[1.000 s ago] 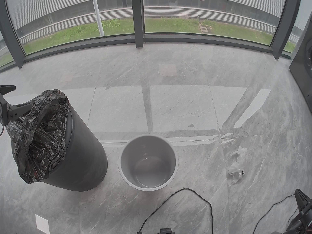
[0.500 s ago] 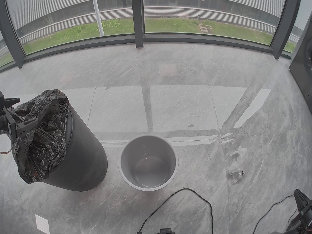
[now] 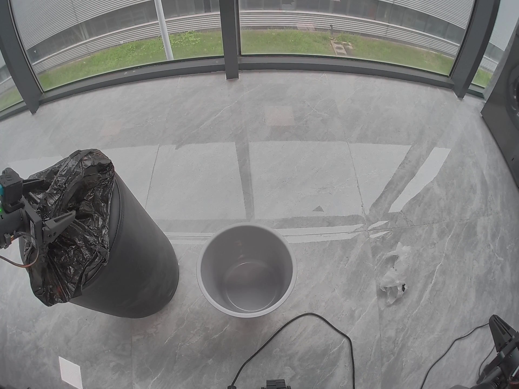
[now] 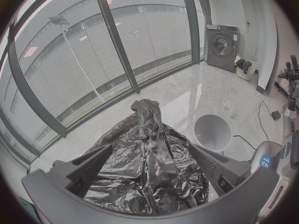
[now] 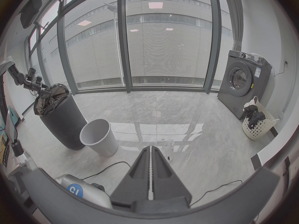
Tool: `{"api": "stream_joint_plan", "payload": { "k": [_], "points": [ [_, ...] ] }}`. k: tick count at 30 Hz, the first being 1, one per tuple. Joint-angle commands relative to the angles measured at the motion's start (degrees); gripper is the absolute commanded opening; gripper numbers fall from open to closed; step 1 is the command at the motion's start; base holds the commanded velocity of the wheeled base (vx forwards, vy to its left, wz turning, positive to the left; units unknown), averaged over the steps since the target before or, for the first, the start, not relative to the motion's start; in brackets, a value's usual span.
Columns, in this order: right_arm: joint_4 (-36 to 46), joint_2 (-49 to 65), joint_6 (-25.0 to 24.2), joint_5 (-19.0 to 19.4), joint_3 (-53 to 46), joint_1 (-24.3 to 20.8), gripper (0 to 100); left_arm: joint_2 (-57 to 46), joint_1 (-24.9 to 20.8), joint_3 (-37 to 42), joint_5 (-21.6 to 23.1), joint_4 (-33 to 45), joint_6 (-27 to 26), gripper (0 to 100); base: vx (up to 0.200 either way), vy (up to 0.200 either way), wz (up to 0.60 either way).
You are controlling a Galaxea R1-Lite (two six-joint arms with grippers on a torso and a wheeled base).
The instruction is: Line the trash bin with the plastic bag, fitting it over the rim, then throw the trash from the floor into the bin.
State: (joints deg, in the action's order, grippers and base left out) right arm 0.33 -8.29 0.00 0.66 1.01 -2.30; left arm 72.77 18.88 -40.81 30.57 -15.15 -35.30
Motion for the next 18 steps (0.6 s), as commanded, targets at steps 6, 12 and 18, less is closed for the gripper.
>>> {"api": "stream_joint_plan", "payload": {
  "k": [6,12,18],
  "points": [
    [0.02,-0.32,0.0,0.04,-0.92,-0.86,0,4.31,0.01,0.65,0.36,-10.34,0.41,100,0.0,0.0,0.0],
    [0.02,-0.59,0.0,0.04,-0.92,-1.3,0,3.52,0.1,3.11,0.45,-10.25,0.32,0,0.0,0.0,0.0],
    [0.02,-1.2,0.0,0.04,-0.92,-1.39,0,3.35,0.01,5.66,0.36,-10.95,0.15,0,0.0,0.0,0.0]
  ]
}}
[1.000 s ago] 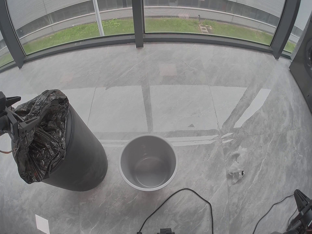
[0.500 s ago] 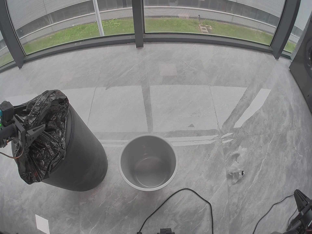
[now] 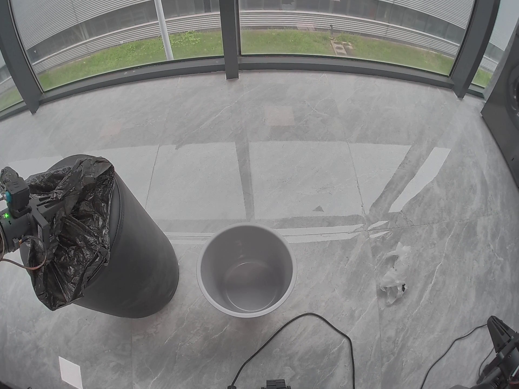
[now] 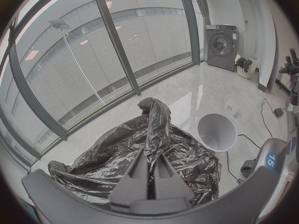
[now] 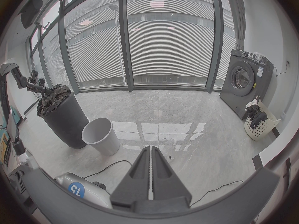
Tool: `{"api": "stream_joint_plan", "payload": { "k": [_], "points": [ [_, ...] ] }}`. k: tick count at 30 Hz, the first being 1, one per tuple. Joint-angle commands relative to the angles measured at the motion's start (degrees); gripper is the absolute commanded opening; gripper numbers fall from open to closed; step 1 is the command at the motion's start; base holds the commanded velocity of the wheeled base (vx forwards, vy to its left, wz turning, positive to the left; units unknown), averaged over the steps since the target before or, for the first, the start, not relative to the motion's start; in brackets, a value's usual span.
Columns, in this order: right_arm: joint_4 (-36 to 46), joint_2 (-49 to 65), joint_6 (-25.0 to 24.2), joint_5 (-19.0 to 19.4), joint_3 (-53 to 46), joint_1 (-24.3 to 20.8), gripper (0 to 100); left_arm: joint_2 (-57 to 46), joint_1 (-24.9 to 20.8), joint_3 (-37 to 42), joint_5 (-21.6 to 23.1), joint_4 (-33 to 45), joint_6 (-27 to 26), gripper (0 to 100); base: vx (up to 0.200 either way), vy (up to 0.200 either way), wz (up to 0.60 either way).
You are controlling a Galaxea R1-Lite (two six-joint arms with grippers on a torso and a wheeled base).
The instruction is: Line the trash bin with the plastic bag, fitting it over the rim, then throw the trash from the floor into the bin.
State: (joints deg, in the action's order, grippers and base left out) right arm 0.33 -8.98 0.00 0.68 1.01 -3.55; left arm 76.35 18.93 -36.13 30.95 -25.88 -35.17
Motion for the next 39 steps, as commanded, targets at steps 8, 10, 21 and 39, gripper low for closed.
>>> {"api": "stream_joint_plan", "payload": {
  "k": [8,10,21,39],
  "points": [
    [0.02,0.81,0.0,0.02,-0.92,-0.67,0,-5.77,-1.97,-1.66,1.83,1.53,3.79,0,0.0,0.0,0.0],
    [0.02,0.63,0.0,0.02,-0.92,-0.76,0,-8.85,-4.17,-3.95,1.83,4.87,5.73,0,0.0,0.0,0.0],
    [0.02,-0.68,0.26,0.02,-0.92,-0.76,0,-15.44,-13.22,-19.85,1.39,19.11,9.77,0,0.0,0.0,0.0],
    [0.11,-0.33,0.53,0.02,-0.92,-2.17,0,-9.03,-40.73,-23.28,-1.86,21.66,41.32,0,0.0,0.0,0.0]
  ]
}}
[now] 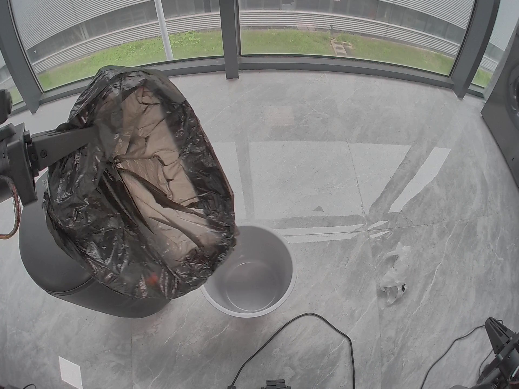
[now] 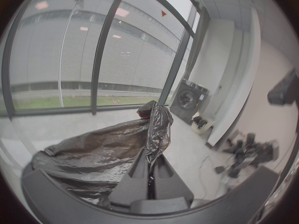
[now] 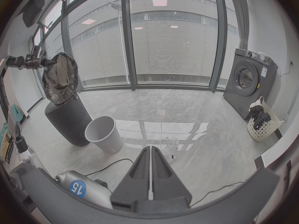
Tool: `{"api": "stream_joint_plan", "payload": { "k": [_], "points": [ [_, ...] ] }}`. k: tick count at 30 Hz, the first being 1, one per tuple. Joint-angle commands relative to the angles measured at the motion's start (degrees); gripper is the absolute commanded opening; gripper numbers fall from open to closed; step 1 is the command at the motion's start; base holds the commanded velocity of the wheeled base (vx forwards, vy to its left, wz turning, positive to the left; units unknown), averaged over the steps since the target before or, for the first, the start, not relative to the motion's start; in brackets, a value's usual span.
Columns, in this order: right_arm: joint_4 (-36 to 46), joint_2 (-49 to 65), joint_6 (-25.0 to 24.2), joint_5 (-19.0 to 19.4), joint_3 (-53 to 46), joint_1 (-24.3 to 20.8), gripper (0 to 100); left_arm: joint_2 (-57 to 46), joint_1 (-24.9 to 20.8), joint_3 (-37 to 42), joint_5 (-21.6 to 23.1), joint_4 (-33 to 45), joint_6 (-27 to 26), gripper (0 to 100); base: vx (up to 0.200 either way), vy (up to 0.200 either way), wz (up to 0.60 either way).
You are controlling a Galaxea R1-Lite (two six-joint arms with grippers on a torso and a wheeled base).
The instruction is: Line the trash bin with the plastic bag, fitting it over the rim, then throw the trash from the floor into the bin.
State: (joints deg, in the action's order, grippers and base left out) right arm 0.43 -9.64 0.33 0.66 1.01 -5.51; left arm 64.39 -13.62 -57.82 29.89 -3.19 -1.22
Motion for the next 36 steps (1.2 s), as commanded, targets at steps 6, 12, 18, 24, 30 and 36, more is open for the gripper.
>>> {"api": "stream_joint_plan", "payload": {
  "k": [6,12,18,24,30,36],
  "points": [
    [0.01,-0.38,0.29,0.13,-0.92,-0.47,0,9.26,-15.39,-3.62,-1.5,-12.71,21.08,0,0.0,0.0,0.0],
    [0.01,-0.99,0.2,0.22,-0.84,-0.47,0,15.33,-17.14,-5.9,-3.17,-22.47,33.3,0,0.0,0.0,0.0],
    [0.01,-1.96,0.29,0.13,-0.84,-1.35,0,20.6,-19.17,-4.32,-4.32,-26.43,37.78,0,0.0,0.0,0.0],
    [0.01,-1.7,0.29,-0.04,-0.75,-3.37,0,20.95,-22.86,-3.35,-4.49,-28.1,42.44,0,0.0,0.0,0.0],
    [-10.18,-22.88,-0.33,0.66,17.01,-4.95,100,21.65,-25.23,-3.53,-4.49,-29.41,46.04,0,0.0,0.0,0.0],
    [-11.59,-46.17,-0.59,5.14,33.44,-15.58,100,23.41,-26.2,-6.87,-4.14,-30.2,46.66,0,0.0,0.0,0.0]
  ]
}}
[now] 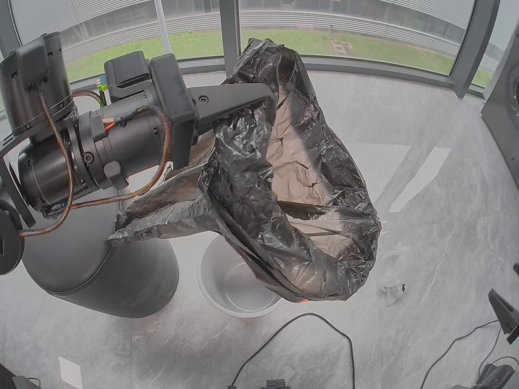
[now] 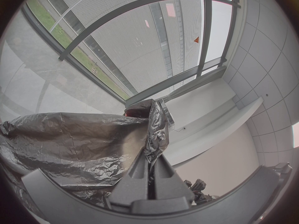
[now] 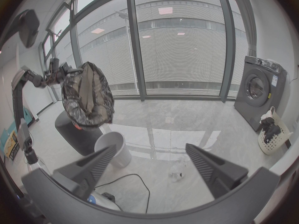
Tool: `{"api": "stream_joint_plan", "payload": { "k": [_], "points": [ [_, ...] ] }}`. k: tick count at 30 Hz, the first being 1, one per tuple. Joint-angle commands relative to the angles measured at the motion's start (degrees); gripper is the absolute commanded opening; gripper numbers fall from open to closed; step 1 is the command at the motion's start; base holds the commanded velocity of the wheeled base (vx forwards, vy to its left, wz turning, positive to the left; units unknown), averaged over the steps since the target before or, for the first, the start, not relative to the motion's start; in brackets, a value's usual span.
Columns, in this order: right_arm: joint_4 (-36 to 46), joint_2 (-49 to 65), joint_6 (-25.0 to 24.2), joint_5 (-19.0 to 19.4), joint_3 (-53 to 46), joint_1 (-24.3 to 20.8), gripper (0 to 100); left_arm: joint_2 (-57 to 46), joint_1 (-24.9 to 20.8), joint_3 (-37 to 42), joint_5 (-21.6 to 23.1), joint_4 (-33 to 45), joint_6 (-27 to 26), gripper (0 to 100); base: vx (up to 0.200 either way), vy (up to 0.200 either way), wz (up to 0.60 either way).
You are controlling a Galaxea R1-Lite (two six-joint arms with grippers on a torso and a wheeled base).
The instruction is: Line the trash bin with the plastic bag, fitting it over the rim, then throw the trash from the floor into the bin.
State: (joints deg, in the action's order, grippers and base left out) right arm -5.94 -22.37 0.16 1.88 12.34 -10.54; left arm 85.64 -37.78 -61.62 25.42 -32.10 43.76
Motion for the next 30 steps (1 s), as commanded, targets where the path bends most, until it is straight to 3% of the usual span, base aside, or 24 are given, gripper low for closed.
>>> {"api": "stream_joint_plan", "payload": {
  "k": [1,6,7,8,15,24,30],
  "points": [
    [-5.23,-36.17,-0.69,4.36,23.96,-11.96,100,2.43,-2.39,-3.86,0.42,-1.48,1.68,0,0.0,0.0,0.0],
    [-5.23,-43.28,-5.26,8.05,31.08,-13.27,100,4.45,-2.56,-7.55,0.6,-1.65,3.35,0,0.0,0.0,0.0],
    [-4.96,-47.94,-9.47,11.31,36.44,-12.22,100,6.56,-3.09,-9.92,0.51,-1.74,5.19,0,0.0,0.0,0.0],
    [-5.05,-49.52,-10.79,11.66,37.58,-11.34,100,7.09,-3.27,-10.18,0.42,-1.83,5.45,0,0.0,0.0,0.0],
    [-5.4,-58.93,-14.13,12.1,41.72,-5.89,100,11.92,-5.73,-15.28,0.6,-6.22,7.56,0,0.0,0.0,0.0],
    [-5.84,-60.34,-17.91,12.1,40.4,-5.19,100,13.41,-6.17,-15.98,0.42,-6.75,7.65,0,0.0,0.0,0.0],
    [-12.7,-59.81,-21.52,12.54,38.02,-4.84,100,13.5,-6.25,-16.07,0.42,-6.75,7.65,0,0.0,0.0,0.0]
  ]
}}
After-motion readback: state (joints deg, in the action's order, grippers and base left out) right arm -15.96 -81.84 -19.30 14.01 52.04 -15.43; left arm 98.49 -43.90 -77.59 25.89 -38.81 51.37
